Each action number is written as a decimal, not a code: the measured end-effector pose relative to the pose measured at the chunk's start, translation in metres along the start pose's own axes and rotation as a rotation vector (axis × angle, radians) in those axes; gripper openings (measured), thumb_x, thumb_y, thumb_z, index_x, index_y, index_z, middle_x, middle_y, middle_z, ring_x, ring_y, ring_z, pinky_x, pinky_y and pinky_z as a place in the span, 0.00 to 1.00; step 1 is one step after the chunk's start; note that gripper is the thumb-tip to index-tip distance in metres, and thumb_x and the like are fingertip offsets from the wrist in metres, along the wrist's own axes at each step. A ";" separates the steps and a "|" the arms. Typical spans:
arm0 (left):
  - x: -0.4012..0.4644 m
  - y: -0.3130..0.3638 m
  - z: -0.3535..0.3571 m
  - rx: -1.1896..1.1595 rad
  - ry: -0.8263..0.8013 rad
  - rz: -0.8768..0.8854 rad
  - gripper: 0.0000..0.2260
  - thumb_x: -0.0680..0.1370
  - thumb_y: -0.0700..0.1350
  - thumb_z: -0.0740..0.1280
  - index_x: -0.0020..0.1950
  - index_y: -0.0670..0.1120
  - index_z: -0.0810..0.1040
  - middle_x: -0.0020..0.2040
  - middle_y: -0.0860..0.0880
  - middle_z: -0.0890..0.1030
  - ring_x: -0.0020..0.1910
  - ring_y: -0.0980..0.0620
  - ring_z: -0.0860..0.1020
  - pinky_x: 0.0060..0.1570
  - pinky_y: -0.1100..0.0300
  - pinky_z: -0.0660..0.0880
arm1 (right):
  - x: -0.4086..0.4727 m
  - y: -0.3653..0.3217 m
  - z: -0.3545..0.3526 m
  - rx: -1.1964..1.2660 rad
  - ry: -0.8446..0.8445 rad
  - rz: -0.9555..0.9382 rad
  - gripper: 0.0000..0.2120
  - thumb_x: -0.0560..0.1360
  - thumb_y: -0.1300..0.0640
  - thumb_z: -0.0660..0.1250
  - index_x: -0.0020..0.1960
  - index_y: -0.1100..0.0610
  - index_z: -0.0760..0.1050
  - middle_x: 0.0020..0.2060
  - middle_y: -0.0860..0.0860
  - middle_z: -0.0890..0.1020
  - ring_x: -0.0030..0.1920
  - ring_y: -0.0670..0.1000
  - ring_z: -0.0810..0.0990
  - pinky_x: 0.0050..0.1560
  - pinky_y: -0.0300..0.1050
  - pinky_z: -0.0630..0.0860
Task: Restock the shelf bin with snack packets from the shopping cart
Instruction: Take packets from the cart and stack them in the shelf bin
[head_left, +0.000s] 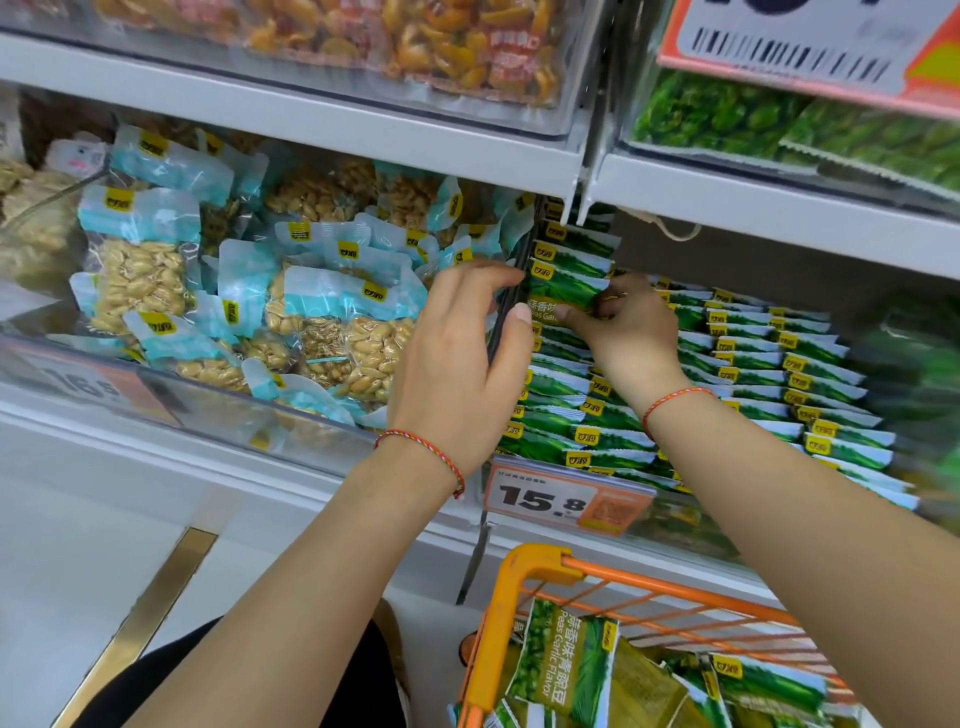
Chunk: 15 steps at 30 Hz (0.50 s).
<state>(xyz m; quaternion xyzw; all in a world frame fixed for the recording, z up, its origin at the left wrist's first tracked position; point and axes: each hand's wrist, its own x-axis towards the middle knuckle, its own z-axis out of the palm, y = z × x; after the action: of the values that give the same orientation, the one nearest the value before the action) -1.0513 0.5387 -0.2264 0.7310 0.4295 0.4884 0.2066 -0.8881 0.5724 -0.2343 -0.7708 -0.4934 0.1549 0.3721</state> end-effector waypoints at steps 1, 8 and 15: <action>0.000 0.000 -0.001 -0.007 0.014 0.001 0.13 0.79 0.46 0.58 0.61 0.45 0.75 0.57 0.51 0.73 0.53 0.55 0.74 0.49 0.52 0.75 | -0.002 -0.001 -0.004 0.030 -0.020 0.025 0.20 0.71 0.47 0.73 0.54 0.56 0.69 0.46 0.53 0.79 0.50 0.54 0.77 0.42 0.41 0.67; -0.036 0.029 -0.018 -0.072 0.101 0.174 0.10 0.78 0.36 0.61 0.55 0.42 0.79 0.57 0.46 0.76 0.60 0.55 0.73 0.60 0.55 0.72 | -0.062 -0.002 -0.069 -0.137 -0.055 -0.094 0.16 0.77 0.48 0.64 0.62 0.53 0.71 0.50 0.49 0.81 0.52 0.54 0.79 0.49 0.48 0.76; -0.084 0.102 -0.037 -0.132 -0.455 0.115 0.09 0.77 0.44 0.60 0.51 0.47 0.80 0.44 0.51 0.82 0.44 0.58 0.79 0.46 0.66 0.74 | -0.152 0.021 -0.126 -0.219 0.232 -0.452 0.08 0.76 0.51 0.63 0.46 0.53 0.78 0.32 0.46 0.80 0.36 0.55 0.81 0.37 0.50 0.77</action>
<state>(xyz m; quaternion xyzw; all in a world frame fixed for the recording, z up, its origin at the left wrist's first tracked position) -1.0538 0.4084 -0.1816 0.8303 0.2965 0.3493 0.3172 -0.8690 0.3817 -0.1838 -0.6893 -0.6208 -0.0760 0.3657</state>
